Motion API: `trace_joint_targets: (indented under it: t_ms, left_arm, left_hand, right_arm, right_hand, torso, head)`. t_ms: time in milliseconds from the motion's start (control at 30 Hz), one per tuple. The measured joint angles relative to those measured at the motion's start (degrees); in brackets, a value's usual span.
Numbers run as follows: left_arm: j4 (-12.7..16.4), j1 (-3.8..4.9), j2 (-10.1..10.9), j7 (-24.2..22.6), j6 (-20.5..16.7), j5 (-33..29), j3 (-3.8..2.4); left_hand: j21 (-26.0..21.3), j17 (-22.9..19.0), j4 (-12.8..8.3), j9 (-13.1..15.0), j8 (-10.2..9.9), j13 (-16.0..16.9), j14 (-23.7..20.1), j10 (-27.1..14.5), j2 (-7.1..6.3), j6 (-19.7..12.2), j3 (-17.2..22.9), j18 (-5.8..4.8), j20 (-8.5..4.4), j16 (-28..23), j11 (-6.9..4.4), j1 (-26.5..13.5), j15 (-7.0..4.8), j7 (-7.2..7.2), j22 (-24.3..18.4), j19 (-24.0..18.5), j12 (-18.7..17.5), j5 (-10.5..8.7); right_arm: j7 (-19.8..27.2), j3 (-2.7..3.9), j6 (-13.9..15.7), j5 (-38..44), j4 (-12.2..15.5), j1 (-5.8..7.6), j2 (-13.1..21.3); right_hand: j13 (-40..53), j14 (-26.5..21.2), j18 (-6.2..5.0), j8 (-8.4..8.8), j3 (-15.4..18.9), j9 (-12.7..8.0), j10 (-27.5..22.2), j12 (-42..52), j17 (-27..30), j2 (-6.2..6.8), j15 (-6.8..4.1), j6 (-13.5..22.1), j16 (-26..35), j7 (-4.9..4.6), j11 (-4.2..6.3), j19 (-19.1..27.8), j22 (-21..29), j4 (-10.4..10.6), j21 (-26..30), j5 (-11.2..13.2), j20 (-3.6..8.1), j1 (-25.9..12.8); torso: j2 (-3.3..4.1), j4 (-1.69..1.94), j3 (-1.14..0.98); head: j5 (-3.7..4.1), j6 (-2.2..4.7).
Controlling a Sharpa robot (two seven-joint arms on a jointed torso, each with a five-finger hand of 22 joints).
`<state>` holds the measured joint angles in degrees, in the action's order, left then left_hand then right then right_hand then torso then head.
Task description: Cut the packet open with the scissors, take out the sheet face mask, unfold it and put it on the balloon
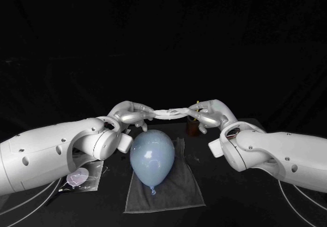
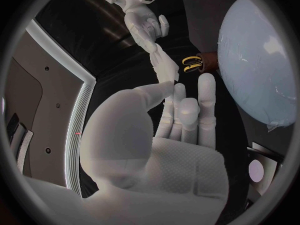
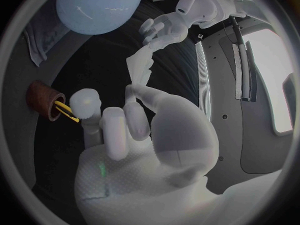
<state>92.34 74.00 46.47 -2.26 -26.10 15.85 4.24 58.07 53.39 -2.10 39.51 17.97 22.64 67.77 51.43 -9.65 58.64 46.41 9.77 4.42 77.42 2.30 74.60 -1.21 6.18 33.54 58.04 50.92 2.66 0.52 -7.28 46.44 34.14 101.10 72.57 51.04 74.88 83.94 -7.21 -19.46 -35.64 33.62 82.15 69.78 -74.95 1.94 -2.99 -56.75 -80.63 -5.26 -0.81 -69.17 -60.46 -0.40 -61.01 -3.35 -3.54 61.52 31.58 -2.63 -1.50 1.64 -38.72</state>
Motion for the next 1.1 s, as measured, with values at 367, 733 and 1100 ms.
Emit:
trace_joint_targets:
  t_ms: [367,733,1100]
  left_arm:
    - [0.08,-0.02,0.12,-1.17,-0.17,-1.37,-0.27]
    - [-0.52,1.24,-0.23,-2.31,0.80,-1.24,-1.18]
    - [-2.70,3.54,-1.60,-2.44,4.26,0.02,-1.45]
  left_hand:
    - [0.00,-0.36,-0.47,0.00,0.00,-0.01,0.00,0.00,-0.06,-0.02,0.47,-0.06,0.00,0.00,0.00,-0.63,0.00,0.00,0.09,0.00,0.00,-0.02]
    - [0.23,-0.37,-0.62,-0.06,0.63,-0.02,0.00,-0.10,-0.13,-0.13,0.62,-0.11,0.00,-0.06,0.10,-0.70,0.00,0.07,0.09,0.00,0.00,-0.03]
    - [0.23,-0.35,-0.62,-0.19,0.64,-0.02,0.00,-0.10,0.32,-0.32,0.62,-0.15,0.00,-0.06,0.10,-1.02,0.00,0.07,0.16,0.00,0.00,-0.20]
  right_arm:
    - [-4.79,-0.30,-6.09,-0.59,0.18,-1.13,0.41]
    - [-8.24,-0.43,-9.47,-0.38,-0.38,-1.75,1.19]
    - [-10.60,-0.52,-10.71,0.25,-0.78,-2.02,1.65]
  right_hand:
    - [-8.48,-4.98,-2.14,4.85,10.02,-2.83,-7.84,-12.52,2.74,4.91,2.71,4.76,7.82,-2.70,-2.43,8.24,11.01,7.11,12.98,-2.77,-2.33,-6.28]
    - [-9.54,-5.46,-2.12,4.85,12.01,-3.11,-8.18,-12.90,3.66,1.89,2.78,4.77,8.17,-2.71,-2.69,8.29,11.95,9.10,14.11,-3.20,-2.39,-4.01]
    - [-9.99,-5.46,-2.07,4.85,11.76,-3.29,-8.36,-12.89,3.97,0.78,2.78,4.46,7.95,-2.41,-2.49,7.87,11.92,8.85,14.21,-3.30,-2.41,-1.80]
  torso:
    - [-0.01,0.00,0.03]
    - [-0.04,-0.06,-0.04]
    - [-0.01,-0.09,-0.09]
  head:
    - [0.00,0.12]
    - [-0.12,0.25]
    - [-0.02,0.55]
